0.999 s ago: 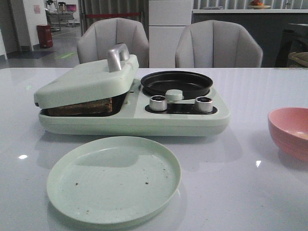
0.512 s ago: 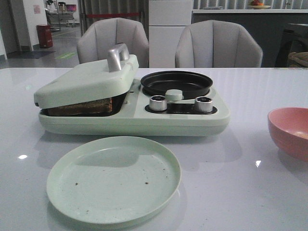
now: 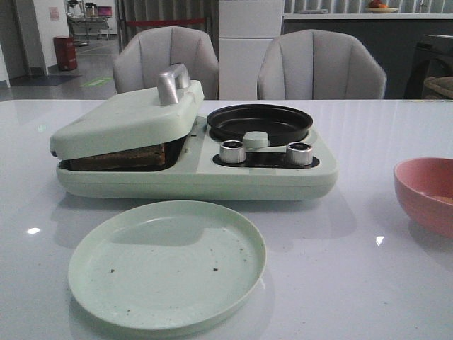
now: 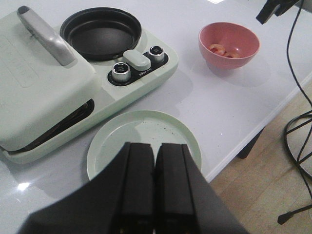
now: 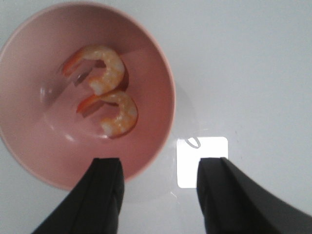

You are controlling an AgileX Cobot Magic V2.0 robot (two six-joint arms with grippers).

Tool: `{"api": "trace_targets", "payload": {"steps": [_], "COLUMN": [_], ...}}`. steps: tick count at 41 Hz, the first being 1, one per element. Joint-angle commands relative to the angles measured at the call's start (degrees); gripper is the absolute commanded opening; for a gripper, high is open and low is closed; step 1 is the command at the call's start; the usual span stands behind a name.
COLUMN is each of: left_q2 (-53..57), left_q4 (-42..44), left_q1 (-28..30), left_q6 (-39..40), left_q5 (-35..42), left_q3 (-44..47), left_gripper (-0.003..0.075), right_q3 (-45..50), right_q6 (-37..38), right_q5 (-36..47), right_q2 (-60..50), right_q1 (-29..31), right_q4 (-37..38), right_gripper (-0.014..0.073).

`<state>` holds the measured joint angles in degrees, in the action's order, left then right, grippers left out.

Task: Make breakfast with bread and shrimp

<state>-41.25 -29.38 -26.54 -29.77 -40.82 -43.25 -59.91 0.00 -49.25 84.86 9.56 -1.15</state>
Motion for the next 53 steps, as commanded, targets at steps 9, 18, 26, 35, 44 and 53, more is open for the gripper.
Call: {"api": "trace_targets", "payload": {"steps": [9,18,26,35,44,53], "left_q2": [0.2,0.2,0.2,0.2,0.2,0.2], "left_q4": [-2.1,-2.1,-2.1,-2.1,-2.1,-2.1], "left_q1": [0.1,0.1,0.1,0.1,0.1,0.1], "left_q6": [0.5,0.5,0.5,0.5,0.5,0.5], "left_q5": [3.8,3.8,3.9,3.9,3.9,3.9], "left_q3": [-1.7,-1.7,-1.7,-1.7,-1.7,-1.7], "left_gripper": [0.01,0.0099,0.0099,0.0099,0.0099,0.0099], "right_q3": [-2.4,-2.4,-2.4,-2.6,-9.0,-21.3], "right_q6": [-1.0,-1.1,-1.1,-1.1,-1.1,-0.9], "right_q5": [10.8,14.5,17.4,18.3,15.9,12.4], "right_q2": [6.3,10.5,10.9,10.7,8.0,5.2], "right_q1": [0.4,0.4,0.4,0.2,-3.5,-12.6], "right_q4": [-0.5,0.1,0.3,0.3,2.4,13.7], "right_gripper": [0.0461,0.037,0.0141,0.0031,0.0025,0.0025]}}
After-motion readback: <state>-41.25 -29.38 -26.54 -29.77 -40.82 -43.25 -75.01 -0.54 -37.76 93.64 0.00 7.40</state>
